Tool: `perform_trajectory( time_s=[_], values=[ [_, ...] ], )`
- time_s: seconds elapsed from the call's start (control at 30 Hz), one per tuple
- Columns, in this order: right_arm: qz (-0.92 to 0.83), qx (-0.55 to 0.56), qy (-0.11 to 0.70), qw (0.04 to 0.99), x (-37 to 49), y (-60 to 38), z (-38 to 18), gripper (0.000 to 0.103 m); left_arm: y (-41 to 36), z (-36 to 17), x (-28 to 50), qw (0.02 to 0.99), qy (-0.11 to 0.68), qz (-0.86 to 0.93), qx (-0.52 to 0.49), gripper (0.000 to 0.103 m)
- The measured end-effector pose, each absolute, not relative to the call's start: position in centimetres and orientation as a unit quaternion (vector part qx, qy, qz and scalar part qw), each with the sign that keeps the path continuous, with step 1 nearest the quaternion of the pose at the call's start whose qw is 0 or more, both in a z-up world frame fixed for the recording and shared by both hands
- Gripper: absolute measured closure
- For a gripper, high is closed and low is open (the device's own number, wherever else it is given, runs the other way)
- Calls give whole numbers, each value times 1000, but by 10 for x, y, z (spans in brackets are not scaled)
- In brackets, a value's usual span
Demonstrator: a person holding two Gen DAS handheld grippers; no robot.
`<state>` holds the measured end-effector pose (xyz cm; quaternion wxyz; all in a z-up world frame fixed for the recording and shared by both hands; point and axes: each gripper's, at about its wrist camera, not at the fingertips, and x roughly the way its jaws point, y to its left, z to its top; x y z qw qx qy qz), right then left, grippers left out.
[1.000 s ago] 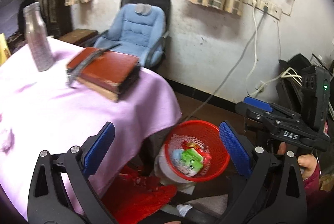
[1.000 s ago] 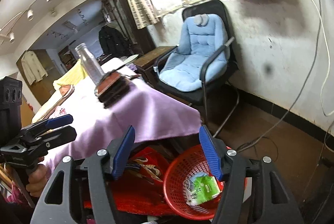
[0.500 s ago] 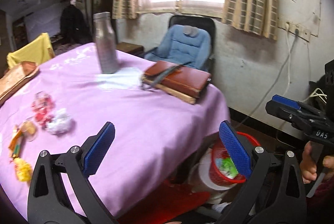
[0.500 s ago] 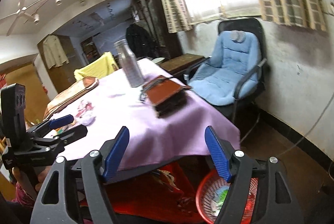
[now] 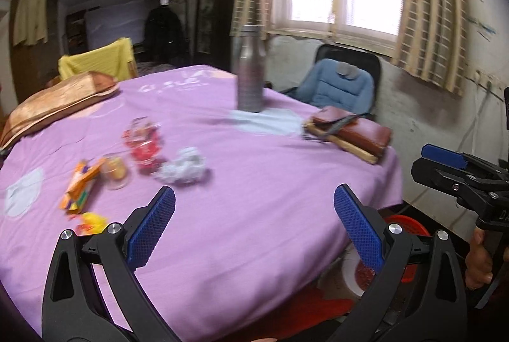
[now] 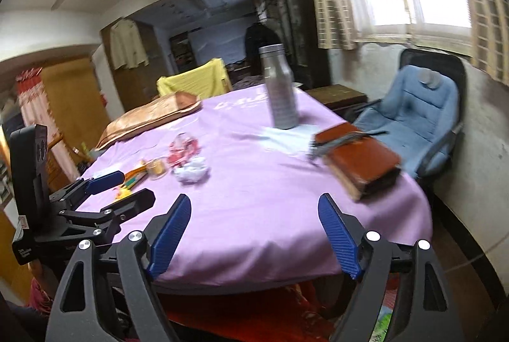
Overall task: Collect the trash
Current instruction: 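Return both tools to the table over the remaining trash, then grasp the yellow mesh netting with the left gripper while the right grasps the white tissue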
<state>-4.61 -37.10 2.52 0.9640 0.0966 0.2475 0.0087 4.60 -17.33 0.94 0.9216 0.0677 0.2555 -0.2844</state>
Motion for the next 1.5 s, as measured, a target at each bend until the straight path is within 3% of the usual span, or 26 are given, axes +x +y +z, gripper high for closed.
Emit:
perform_trajectory(
  time_s=[0.83,1.33,1.4,1.5],
  values=[
    [107,82,312,940,63,-282,-1,20,-10,-47,128,915,380,-137,-9,7],
    [109,100,325,934,79,-291,-14,19,-38,-57,161,883,437,-174,-14,7],
    [110,102,326,934,83,-291,-14,19,-36,-57,164,880,439,-177,-27,11],
    [115,104,327,932,89,-289,-15,19,-33,-55,163,879,436,-191,-27,39]
  ],
)
